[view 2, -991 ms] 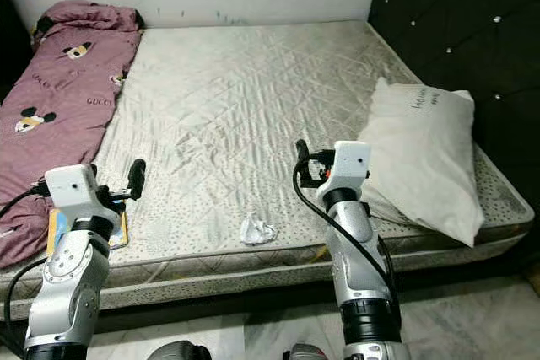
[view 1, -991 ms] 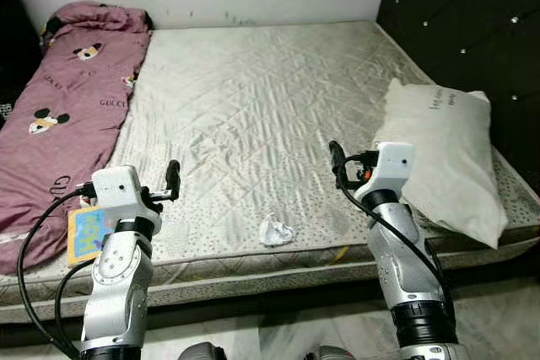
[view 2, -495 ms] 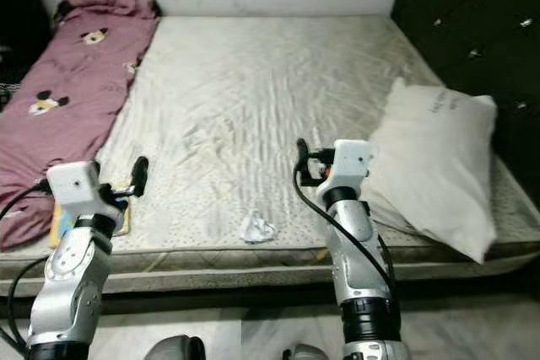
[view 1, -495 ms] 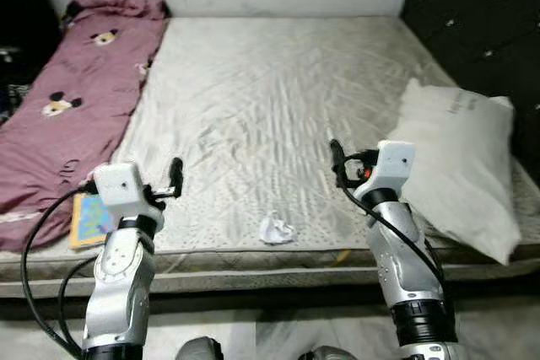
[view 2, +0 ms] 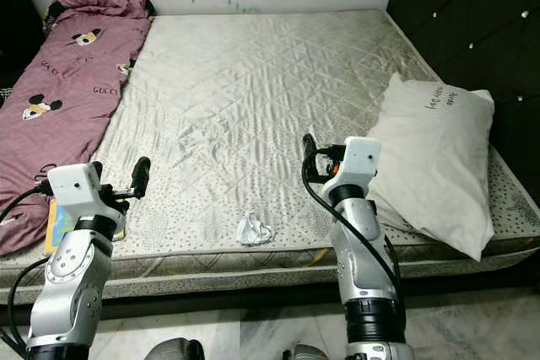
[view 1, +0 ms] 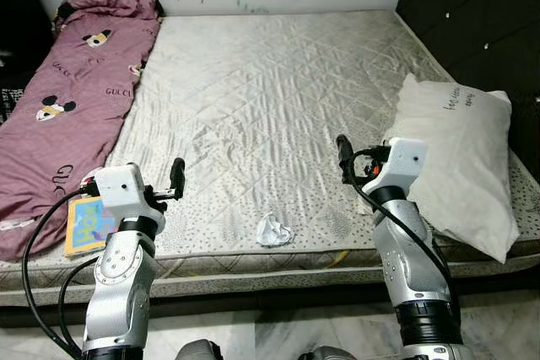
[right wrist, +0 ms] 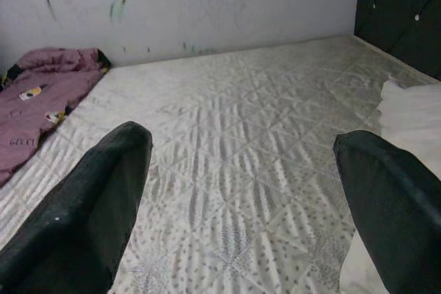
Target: Clean up the room
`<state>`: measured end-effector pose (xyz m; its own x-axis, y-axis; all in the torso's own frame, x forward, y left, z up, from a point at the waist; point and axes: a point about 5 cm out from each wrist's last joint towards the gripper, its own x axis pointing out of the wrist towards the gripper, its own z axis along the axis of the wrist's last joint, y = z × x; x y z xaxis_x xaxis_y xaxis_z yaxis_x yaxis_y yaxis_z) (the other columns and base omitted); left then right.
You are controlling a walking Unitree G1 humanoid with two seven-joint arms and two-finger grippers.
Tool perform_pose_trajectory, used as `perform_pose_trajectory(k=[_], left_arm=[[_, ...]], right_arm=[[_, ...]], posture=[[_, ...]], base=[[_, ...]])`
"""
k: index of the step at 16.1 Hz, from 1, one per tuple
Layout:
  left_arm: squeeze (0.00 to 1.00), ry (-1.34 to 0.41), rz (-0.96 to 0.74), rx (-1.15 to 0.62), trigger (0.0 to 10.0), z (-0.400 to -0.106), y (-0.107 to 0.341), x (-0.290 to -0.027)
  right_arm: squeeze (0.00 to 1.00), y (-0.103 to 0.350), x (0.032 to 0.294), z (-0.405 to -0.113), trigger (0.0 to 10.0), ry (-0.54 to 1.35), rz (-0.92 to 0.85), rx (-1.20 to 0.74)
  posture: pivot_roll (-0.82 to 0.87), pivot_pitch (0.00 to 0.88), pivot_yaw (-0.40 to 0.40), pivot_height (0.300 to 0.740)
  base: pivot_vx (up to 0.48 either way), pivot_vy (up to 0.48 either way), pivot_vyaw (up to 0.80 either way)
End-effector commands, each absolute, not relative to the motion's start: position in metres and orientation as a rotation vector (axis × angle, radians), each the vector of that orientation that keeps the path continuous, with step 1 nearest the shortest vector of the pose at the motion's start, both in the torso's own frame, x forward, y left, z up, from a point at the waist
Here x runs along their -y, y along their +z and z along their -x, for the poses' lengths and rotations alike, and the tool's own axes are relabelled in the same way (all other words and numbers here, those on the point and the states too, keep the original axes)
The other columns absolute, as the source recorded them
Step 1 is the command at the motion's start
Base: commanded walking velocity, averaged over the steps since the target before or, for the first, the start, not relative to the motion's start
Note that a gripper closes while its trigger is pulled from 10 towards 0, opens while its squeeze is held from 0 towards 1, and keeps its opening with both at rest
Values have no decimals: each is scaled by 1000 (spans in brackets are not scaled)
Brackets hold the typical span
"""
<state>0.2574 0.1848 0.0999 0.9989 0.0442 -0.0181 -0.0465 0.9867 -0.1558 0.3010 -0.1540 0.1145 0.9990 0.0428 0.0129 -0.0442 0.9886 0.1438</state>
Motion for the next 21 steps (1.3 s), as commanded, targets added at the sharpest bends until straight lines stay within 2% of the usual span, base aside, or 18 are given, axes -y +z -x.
perform_pose_trajectory(k=[1, 3, 13, 21], left_arm=[[0, 65, 153, -10, 10000, -256, 102, -187], [0, 62, 152, -13, 10000, -256, 102, -187], [0, 72, 139, -26, 10000, -257, 100, -185], [0, 127, 168, -34, 10000, -258, 98, -190]], right_arm=[[0, 117, 155, -300, 10000, 48, -162, 15], [0, 116, 154, -300, 10000, 58, -161, 10], [0, 116, 153, -300, 10000, 84, -163, -2], [0, 115, 145, -302, 10000, 129, -155, -14]], posture=[[-91, 0, 1, 740], [-91, 0, 0, 736], [-95, 0, -3, 643], [-94, 0, -9, 638]], base=[[0, 0, 0], [0, 0, 0], [0, 0, 0], [0, 0, 0]])
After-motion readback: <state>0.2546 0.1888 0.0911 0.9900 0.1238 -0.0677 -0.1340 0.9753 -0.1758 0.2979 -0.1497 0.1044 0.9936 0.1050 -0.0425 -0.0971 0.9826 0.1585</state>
